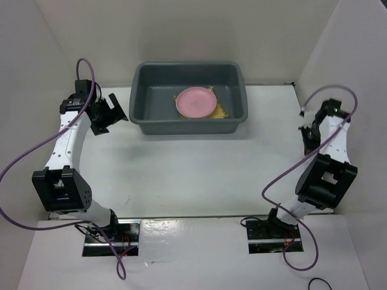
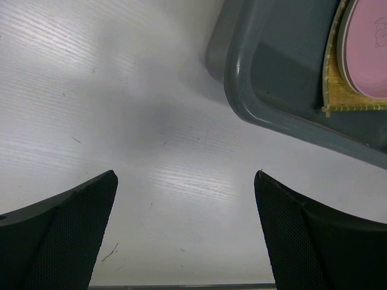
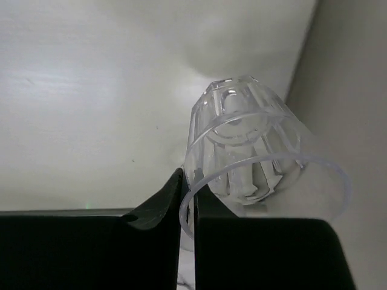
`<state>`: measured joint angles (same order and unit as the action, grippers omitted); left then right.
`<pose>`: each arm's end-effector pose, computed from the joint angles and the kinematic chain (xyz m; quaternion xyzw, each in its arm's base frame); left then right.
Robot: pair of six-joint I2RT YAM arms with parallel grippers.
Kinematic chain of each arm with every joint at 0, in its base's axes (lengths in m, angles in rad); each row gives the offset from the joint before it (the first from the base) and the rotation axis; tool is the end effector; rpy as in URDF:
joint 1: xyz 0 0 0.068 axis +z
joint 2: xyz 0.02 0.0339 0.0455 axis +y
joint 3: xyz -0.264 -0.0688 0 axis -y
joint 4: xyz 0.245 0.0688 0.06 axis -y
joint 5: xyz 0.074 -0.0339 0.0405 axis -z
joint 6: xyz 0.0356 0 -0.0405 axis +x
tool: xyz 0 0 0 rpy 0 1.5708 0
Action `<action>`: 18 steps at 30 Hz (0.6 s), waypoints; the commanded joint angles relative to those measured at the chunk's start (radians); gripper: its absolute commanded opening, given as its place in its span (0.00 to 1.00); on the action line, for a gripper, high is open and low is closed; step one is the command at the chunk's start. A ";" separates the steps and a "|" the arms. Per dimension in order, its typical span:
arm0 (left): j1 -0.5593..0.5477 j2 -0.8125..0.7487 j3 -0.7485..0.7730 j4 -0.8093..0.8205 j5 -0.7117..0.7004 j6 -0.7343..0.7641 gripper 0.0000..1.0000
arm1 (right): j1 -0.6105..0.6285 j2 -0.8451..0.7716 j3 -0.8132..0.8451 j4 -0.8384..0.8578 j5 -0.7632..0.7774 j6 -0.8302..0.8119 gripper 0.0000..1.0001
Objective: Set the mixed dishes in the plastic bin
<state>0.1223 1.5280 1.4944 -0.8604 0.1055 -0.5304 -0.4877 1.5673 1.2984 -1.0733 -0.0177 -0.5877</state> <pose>0.3221 0.0358 0.3437 -0.2854 0.8979 -0.1159 0.3146 0.2618 -0.1382 0.2635 -0.0507 0.9921 -0.0509 0.1025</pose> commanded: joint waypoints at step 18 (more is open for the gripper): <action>0.033 -0.132 -0.073 0.025 -0.032 0.046 1.00 | 1.083 0.871 1.840 -0.228 -0.117 0.114 0.00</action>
<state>0.1459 1.4277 1.3941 -0.8242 0.0971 -0.5217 0.5648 2.2879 2.8891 -1.2598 -0.1078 -0.4797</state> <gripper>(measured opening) 1.000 0.111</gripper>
